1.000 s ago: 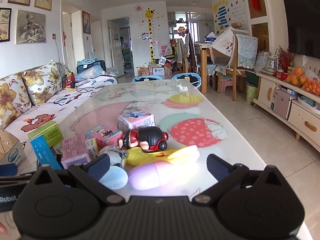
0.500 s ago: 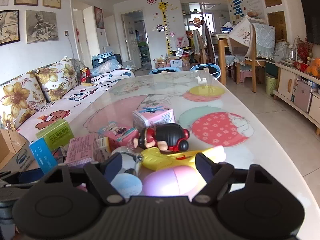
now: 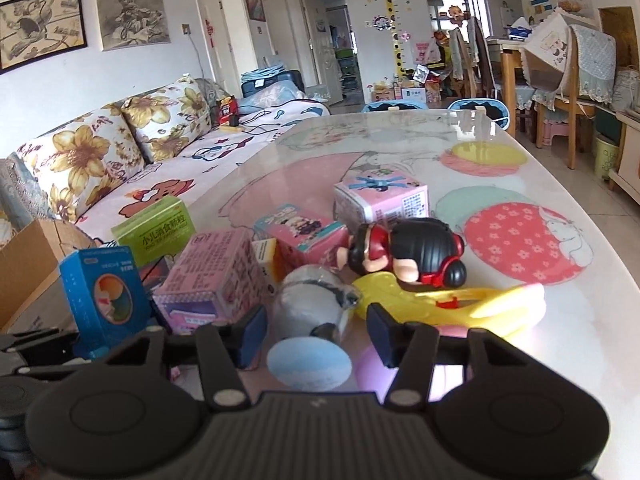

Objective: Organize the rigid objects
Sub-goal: 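Grasp the tall blue box with the left gripper while the right gripper grasps the white ball, then lift and carry the blue box and white ball over the cardboard box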

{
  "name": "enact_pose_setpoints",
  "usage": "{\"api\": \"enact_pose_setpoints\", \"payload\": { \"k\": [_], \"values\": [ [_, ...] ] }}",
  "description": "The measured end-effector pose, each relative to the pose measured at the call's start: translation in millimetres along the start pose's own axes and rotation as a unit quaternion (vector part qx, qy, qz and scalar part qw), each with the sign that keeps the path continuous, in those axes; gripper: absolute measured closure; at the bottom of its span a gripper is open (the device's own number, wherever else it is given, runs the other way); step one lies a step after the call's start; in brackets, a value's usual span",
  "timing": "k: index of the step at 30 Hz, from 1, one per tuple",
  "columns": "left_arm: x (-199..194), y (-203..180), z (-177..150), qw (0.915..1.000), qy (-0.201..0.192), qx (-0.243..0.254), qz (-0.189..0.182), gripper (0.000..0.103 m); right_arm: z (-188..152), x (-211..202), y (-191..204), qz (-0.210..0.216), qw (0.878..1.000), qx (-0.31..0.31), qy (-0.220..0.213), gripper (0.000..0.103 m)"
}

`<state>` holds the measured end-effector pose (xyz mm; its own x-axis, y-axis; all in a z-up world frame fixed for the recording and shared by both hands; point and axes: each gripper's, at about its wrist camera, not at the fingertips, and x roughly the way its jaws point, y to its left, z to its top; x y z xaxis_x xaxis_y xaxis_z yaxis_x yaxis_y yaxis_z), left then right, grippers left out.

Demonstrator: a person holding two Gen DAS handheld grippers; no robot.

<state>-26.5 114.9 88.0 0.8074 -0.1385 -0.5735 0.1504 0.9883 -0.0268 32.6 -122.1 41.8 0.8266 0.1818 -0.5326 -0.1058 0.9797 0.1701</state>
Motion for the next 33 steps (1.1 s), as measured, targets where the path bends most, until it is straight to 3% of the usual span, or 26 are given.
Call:
{"api": "enact_pose_setpoints", "payload": {
  "k": [10, 13, 17, 33],
  "values": [
    [-2.6, -5.3, -2.2, 1.0000, -0.005, -0.001, -0.004, 0.055, -2.3, 22.2, 12.1, -0.026, 0.999, -0.047, 0.001, 0.042],
    [-3.2, -8.1, -3.5, 1.0000, -0.003, -0.004, -0.008, 0.062, -3.1, 26.4, 12.7, -0.034, 0.998, -0.054, 0.000, 0.049],
    [-4.9, -7.9, -4.1, 0.9999, -0.003, -0.007, -0.011, 0.072, -4.4, 24.1, 12.2, -0.035, 0.998, -0.050, -0.004, 0.050],
    [-18.3, 5.6, -9.3, 0.9998, -0.004, -0.003, -0.020, 0.073, -17.8, -13.5, 17.5, -0.061, 0.998, -0.023, -0.019, 0.050]
  ]
}}
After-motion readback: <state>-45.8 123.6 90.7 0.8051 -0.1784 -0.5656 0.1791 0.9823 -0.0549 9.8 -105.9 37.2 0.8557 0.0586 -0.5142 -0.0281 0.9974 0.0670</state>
